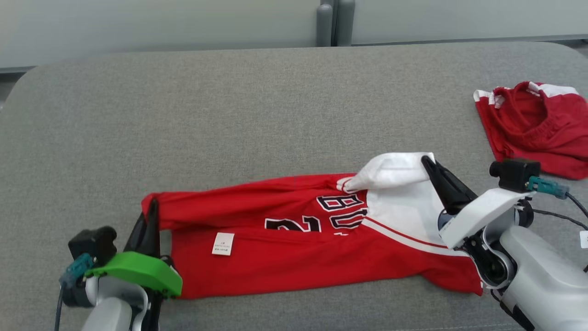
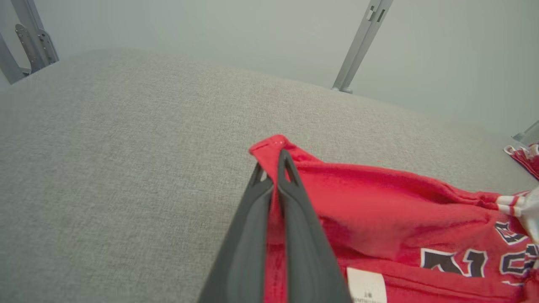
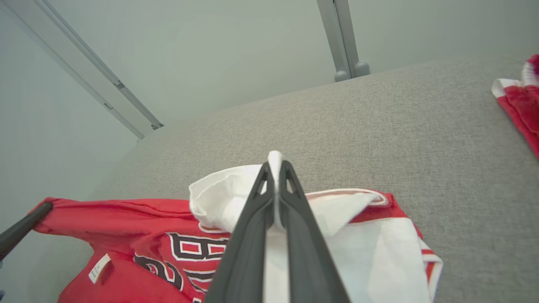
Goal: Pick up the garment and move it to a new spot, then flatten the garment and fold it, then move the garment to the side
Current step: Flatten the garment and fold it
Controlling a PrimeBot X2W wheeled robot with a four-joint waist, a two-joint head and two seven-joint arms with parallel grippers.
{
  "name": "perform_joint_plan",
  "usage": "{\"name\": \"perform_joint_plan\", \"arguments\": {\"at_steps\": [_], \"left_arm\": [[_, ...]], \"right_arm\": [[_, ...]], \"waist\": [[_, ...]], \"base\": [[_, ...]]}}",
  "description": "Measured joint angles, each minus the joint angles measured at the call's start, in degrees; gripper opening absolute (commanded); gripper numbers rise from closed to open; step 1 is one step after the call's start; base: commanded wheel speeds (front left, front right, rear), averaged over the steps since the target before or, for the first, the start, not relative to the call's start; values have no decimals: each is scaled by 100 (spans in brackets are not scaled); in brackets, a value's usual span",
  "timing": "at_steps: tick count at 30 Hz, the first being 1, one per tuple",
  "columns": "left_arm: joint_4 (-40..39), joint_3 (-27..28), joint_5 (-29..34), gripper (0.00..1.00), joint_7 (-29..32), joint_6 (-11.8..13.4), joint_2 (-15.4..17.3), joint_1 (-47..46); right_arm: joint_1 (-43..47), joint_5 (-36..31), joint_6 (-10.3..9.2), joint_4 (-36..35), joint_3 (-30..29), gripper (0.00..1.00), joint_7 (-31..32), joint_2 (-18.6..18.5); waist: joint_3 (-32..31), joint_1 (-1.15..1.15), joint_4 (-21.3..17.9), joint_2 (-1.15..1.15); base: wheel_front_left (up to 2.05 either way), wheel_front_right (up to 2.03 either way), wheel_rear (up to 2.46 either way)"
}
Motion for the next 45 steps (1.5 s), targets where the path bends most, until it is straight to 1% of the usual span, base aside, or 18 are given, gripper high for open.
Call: {"name": "perform_joint_plan", "arguments": {"at_steps": [4,6,8,13,20,23,24,25,26,27,28,30,36,41,45], "left_arm": [[-156,65,-253,0,0,69,-89,591],[-219,65,-330,0,0,86,-164,780],[-287,66,-345,0,0,87,-213,899],[-277,51,-337,0,0,92,-198,947],[-133,100,-332,0,0,126,-51,1063],[-109,87,-336,0,5,135,-57,1144],[-97,75,-338,15,11,135,-58,1166],[-82,55,-339,31,18,134,-63,1179],[-71,46,-342,40,57,134,-71,1187],[-58,44,-350,50,69,135,-83,1191],[-53,44,-357,100,69,134,-88,1193],[-53,64,-357,100,68,142,-78,1200],[-87,224,-341,100,60,269,60,1296],[-176,287,-289,100,53,296,114,1345],[-346,202,-105,100,51,313,118,1344]], "right_arm": [[409,35,0,-222,-116,0,-1,-121],[622,101,0,-287,-276,0,-1,-192],[803,143,0,-346,-393,0,-1,-249],[994,134,0,-675,-876,0,-2,-243],[1401,-24,0,-879,-616,0,-2,-216],[1555,-42,0,-881,-620,0,-2,-250],[1607,-83,1,-875,-624,3,-1,-263],[1648,-89,1,-855,-651,18,-1,-263],[1694,-91,0,-834,-684,37,-1,-265],[1726,-107,0,-802,-705,51,-2,-270],[1747,-132,0,-775,-705,99,-1,-292],[1804,-171,1,-766,-695,100,-1,-359],[2030,-224,1,-712,-712,100,-1,-555],[2068,-222,0,-675,-1026,100,-2,-589],[2068,-199,-2,-567,-1035,100,-2,-575]], "waist": [[-140,0,-152,0],[-186,0,-210,0],[-214,0,-249,0],[-203,0,-268,0],[-188,0,-345,0],[-157,0,-388,0],[-146,0,-400,0],[-136,0,-408,0],[-129,0,-414,0],[-124,0,-418,0],[-121,0,-420,0],[-115,0,-420,0],[-118,0,-400,0],[-193,0,-379,0],[-297,0,-324,0]], "base": [[0,0,0],[0,0,0],[0,0,0],[0,0,0],[0,0,0],[0,0,0],[0,0,0],[0,0,0],[0,0,0],[0,0,0],[0,0,0],[0,0,0],[0,0,0],[0,0,0],[0,0,0]]}}
